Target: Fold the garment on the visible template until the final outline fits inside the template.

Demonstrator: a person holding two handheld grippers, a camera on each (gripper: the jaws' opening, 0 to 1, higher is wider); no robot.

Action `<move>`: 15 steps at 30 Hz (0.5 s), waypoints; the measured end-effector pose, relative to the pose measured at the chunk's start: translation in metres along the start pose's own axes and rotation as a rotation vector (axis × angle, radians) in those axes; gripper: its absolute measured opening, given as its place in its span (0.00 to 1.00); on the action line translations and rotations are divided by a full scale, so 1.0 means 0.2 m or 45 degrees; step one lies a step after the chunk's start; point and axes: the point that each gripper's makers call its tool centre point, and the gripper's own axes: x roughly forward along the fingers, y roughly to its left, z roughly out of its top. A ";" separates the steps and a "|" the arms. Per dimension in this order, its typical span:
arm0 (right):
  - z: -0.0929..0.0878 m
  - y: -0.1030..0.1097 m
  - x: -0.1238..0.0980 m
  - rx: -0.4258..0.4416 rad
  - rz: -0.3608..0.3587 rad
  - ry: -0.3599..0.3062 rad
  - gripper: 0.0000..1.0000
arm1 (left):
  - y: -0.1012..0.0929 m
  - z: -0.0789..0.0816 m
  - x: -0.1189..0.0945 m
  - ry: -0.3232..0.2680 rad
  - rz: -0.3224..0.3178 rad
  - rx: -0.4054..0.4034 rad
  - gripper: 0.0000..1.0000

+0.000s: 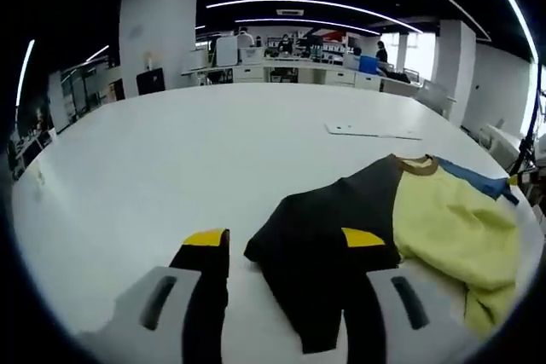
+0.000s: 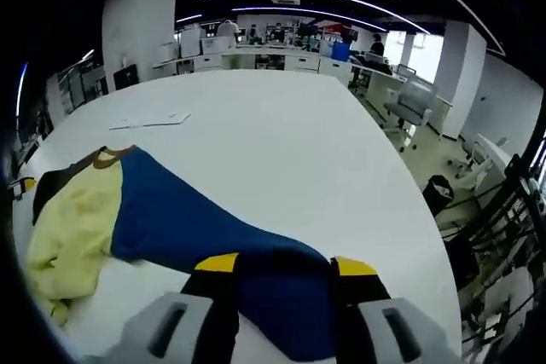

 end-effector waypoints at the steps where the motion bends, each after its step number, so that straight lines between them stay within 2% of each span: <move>1: 0.00 0.01 -0.01 -0.003 0.007 -0.001 0.42 | -0.01 0.00 -0.01 -0.004 -0.006 0.004 0.58; 7: -0.01 0.08 -0.06 -0.007 0.049 -0.006 0.48 | -0.06 -0.02 -0.06 -0.014 -0.077 0.007 0.71; 10: -0.02 0.11 -0.06 -0.002 0.074 -0.007 0.47 | -0.08 -0.03 -0.09 -0.015 -0.103 0.022 0.79; 13: -0.04 0.13 -0.07 0.003 0.101 -0.010 0.47 | -0.12 -0.03 -0.12 -0.032 -0.151 -0.024 0.85; 15: -0.05 0.15 -0.07 -0.008 0.120 -0.021 0.45 | -0.15 -0.03 -0.13 -0.030 -0.158 -0.002 0.88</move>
